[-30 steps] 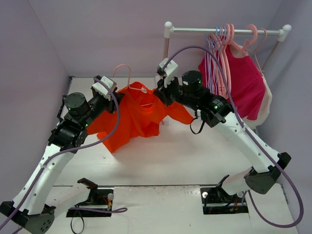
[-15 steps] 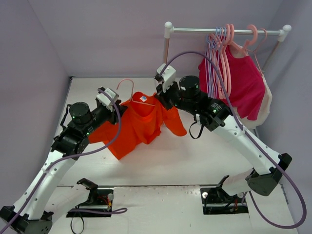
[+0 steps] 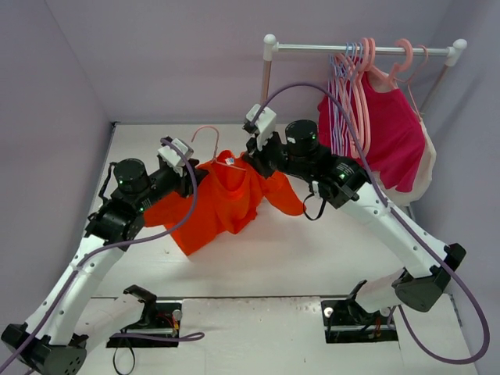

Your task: Place the t-shirt on the hanger

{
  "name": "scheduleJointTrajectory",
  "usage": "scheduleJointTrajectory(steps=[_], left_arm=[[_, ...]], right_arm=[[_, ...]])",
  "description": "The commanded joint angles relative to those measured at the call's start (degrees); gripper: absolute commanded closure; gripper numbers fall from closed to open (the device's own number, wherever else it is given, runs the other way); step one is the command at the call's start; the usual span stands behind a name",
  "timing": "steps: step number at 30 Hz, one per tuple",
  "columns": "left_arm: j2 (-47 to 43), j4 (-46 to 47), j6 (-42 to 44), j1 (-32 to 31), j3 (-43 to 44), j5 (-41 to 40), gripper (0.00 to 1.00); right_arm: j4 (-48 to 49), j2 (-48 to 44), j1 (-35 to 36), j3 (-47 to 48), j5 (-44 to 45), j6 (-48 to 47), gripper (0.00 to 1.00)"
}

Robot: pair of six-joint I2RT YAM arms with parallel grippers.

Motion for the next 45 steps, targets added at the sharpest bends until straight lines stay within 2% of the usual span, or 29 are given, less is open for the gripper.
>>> scheduleJointTrajectory(steps=[1,4,10,22,28,39,42,45], left_arm=[[0.3,12.1,-3.5,0.2,1.1,0.4,1.00],[0.4,15.4,-5.8,0.2,-0.2,-0.7,1.00],[0.3,19.6,-7.2,0.2,-3.8,1.9,1.00],[-3.4,20.6,-7.9,2.3,-7.7,3.5,1.00],[-0.7,22.0,-9.3,2.5,-6.0,6.2,1.00],[0.3,32.3,-9.5,1.8,-6.9,-4.7,1.00],[0.7,33.3,-9.9,1.8,-6.2,-3.3,1.00],[1.9,33.7,-11.5,1.8,-5.7,0.8,1.00]], right_arm=[[3.5,2.2,2.1,4.1,-3.0,2.0,0.99],[3.5,2.7,2.2,3.4,-2.0,3.0,0.99],[3.5,2.6,1.2,-1.0,1.8,3.3,0.99],[3.2,1.3,-3.4,-3.3,4.7,4.7,0.98],[3.3,3.5,-3.3,0.7,0.2,8.0,0.98],[3.4,6.5,-1.5,6.7,1.3,14.3,0.98],[3.4,6.6,-1.5,6.5,2.2,14.0,0.91],[3.3,6.7,-1.5,6.3,3.2,13.3,0.90]])
